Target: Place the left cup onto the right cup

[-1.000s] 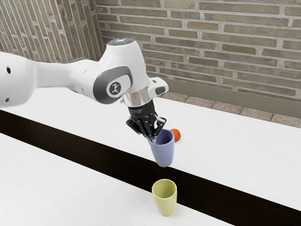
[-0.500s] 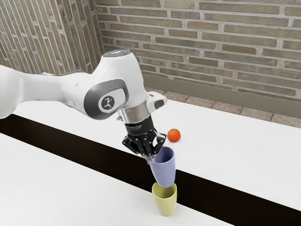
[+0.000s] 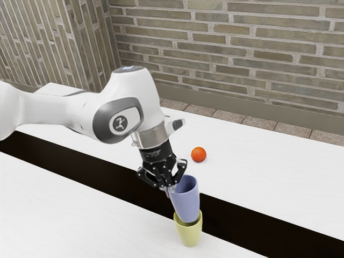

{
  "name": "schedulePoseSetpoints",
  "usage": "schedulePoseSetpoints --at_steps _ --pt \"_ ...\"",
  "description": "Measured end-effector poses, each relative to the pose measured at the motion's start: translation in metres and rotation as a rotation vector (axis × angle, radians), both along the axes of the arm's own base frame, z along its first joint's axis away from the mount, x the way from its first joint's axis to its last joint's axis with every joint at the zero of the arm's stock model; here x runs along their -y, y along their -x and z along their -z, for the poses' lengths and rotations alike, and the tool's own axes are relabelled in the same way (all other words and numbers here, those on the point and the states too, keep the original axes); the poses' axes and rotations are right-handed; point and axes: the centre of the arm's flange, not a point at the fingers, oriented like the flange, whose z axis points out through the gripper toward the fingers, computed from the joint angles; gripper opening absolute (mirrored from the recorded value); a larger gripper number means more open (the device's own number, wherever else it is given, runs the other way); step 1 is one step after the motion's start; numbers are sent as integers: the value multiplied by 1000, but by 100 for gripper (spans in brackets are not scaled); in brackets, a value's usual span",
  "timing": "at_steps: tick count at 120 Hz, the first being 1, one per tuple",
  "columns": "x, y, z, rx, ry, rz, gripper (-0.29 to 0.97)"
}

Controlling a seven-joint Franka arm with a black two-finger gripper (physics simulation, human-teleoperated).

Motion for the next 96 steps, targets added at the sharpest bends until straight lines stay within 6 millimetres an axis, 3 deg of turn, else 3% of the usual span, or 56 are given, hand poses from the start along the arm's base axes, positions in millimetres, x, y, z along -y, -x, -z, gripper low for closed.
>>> schedulePoseSetpoints --at_steps 96 --pt "-5 -12 23 -1 2 -79 -11"
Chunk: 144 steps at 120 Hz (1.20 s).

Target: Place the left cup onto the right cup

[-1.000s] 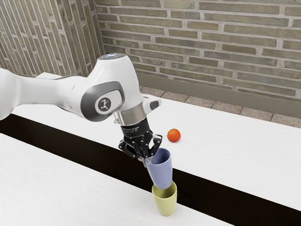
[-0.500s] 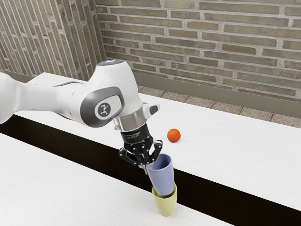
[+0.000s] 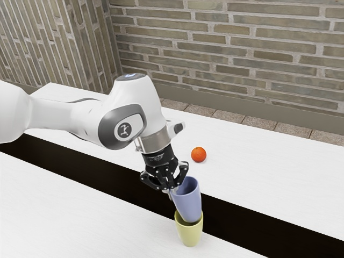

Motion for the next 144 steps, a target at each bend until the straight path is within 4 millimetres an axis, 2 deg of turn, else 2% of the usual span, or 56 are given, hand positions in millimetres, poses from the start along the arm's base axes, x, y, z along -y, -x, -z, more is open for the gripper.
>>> schedulePoseSetpoints --at_steps 38,68,96,116,135,144 --pt "-6 1 -1 -7 -2 -6 -11" --pt "-5 2 6 -29 -5 -1 -11" --pt "-5 4 1 -18 -8 29 37" --pt "-1 2 -26 34 -24 70 54" --pt "4 -10 -72 88 -38 109 61" --pt "-4 -22 -93 99 -39 105 63"
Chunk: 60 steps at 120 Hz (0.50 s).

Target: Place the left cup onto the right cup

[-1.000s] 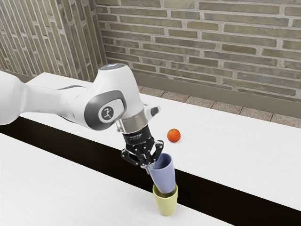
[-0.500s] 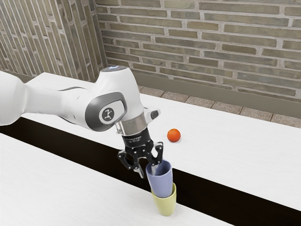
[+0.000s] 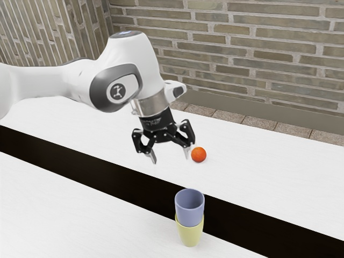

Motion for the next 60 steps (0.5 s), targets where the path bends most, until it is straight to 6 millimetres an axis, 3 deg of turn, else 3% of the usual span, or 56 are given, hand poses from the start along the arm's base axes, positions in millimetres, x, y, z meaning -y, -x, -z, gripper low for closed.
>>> schedulePoseSetpoints --at_steps 18,36,45,53,60 --pt "-35 -33 -28 25 -59 57 66" --pt "-82 -69 -28 27 -156 161 67" --pt "-113 -84 -41 47 -198 199 67" --pt "-133 -91 -53 52 -224 236 67" --pt "-137 -92 -61 50 -238 284 68"
